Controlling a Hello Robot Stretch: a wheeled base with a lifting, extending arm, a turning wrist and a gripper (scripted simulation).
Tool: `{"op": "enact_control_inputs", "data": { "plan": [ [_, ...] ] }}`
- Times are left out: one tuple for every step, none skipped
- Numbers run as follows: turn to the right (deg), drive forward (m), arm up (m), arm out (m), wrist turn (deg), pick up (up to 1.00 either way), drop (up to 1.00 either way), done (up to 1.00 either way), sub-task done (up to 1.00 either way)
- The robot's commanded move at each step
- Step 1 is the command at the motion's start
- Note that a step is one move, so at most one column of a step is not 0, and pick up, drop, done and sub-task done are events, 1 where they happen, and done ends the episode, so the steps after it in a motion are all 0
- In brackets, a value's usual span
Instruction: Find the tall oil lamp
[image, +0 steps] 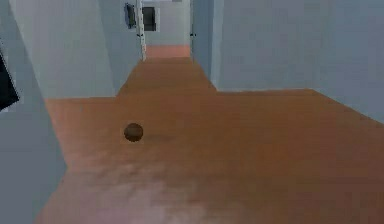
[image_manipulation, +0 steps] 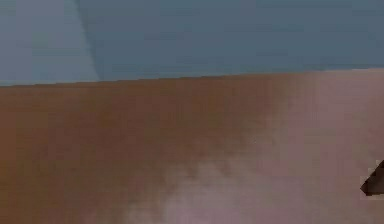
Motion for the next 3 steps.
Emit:
{"op": "enact_control_inputs", "data": {
  "plan": [
    [0.0, 1.0, 0.0, 0.0, 0.0, 0.0, 0.0, 0.0, 0.0],
    [0.0, 1.0, 0.0, 0.0, 0.0, 0.0, 0.0, 0.0, 0.0],
    [-18.0, 0.0, 0.0, 0.0, 0.0, 0.0, 0.0, 0.0, 0.0]
  ]
}}
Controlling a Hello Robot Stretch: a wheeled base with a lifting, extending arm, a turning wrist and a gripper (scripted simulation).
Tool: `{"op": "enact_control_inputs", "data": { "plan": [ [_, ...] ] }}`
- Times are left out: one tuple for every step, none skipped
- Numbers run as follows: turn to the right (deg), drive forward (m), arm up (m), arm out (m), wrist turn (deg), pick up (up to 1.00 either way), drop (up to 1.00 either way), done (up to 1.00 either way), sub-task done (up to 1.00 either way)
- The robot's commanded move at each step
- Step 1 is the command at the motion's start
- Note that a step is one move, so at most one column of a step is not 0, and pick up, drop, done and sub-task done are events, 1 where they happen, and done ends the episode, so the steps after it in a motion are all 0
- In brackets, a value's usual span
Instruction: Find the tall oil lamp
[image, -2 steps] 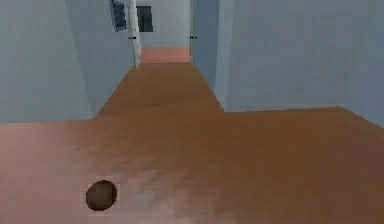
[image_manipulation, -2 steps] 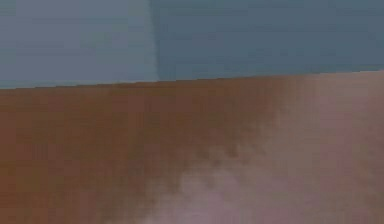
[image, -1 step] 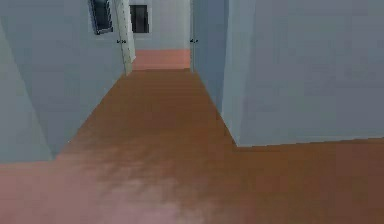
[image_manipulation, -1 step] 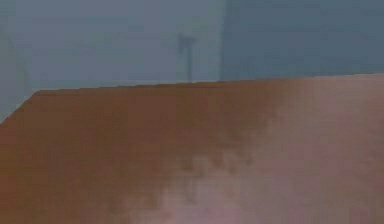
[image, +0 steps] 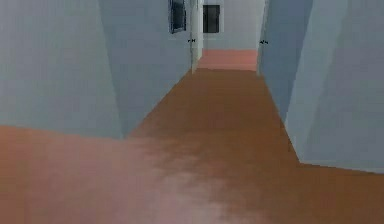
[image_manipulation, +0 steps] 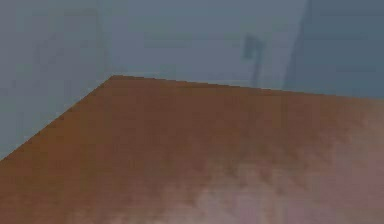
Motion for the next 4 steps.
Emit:
{"op": "enact_control_inputs", "data": {
  "plan": [
    [0.0, 0.05, 0.0, 0.0, 0.0, 0.0, 0.0, 0.0, 0.0],
    [12.0, 0.0, 0.0, 0.0, 0.0, 0.0, 0.0, 0.0, 0.0],
    [0.0, 1.0, 0.0, 0.0, 0.0, 0.0, 0.0, 0.0, 0.0],
    [0.0, 1.0, 0.0, 0.0, 0.0, 0.0, 0.0, 0.0, 0.0]
  ]
}}
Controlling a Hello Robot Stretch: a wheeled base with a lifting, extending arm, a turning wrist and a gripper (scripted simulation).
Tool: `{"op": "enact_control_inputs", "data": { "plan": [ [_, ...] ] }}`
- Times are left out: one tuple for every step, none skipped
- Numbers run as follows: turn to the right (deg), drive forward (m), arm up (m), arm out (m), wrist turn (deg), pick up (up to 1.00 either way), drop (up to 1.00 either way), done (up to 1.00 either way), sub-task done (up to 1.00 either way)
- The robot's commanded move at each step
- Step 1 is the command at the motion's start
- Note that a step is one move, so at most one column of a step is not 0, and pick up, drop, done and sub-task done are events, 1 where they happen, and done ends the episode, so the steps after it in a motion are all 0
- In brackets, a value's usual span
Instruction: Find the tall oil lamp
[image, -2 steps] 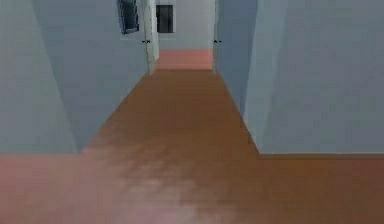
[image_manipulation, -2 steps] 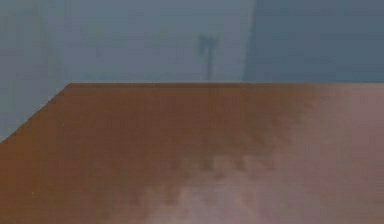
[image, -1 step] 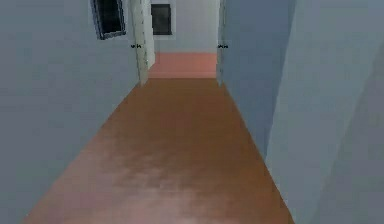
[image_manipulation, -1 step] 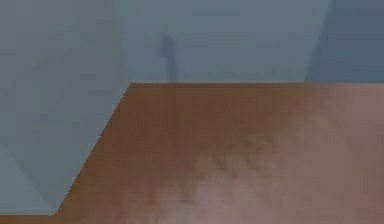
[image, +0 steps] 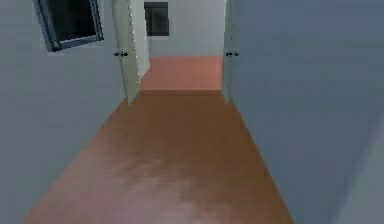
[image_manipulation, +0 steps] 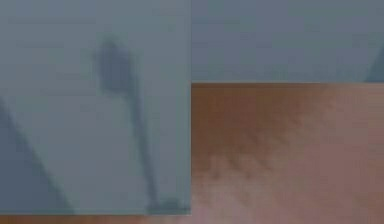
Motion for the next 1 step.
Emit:
{"op": "enact_control_inputs", "data": {
  "plan": [
    [0.0, 1.0, 0.0, 0.0, 0.0, 0.0, 0.0, 0.0, 0.0]
  ]
}}
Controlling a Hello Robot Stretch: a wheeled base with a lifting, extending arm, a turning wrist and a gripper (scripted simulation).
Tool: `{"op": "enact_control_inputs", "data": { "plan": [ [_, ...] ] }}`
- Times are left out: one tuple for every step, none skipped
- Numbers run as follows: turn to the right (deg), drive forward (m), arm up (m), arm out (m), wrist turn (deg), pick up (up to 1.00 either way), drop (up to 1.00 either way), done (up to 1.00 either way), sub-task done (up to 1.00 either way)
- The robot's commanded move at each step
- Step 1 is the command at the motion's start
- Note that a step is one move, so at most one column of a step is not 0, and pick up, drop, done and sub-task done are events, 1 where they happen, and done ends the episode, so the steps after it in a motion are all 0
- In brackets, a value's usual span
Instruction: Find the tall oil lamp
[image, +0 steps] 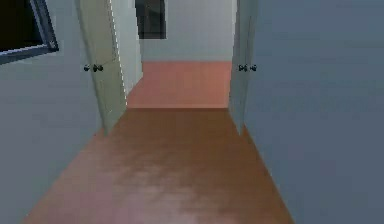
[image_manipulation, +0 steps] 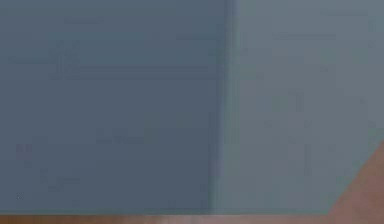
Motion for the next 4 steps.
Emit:
{"op": "enact_control_inputs", "data": {
  "plan": [
    [0.0, 1.0, 0.0, 0.0, 0.0, 0.0, 0.0, 0.0, 0.0],
    [3.0, 0.0, 0.0, 0.0, 0.0, 0.0, 0.0, 0.0, 0.0],
    [0.0, 1.0, 0.0, 0.0, 0.0, 0.0, 0.0, 0.0, 0.0],
    [-3.0, 0.0, 0.0, 0.0, 0.0, 0.0, 0.0, 0.0, 0.0]
  ]
}}
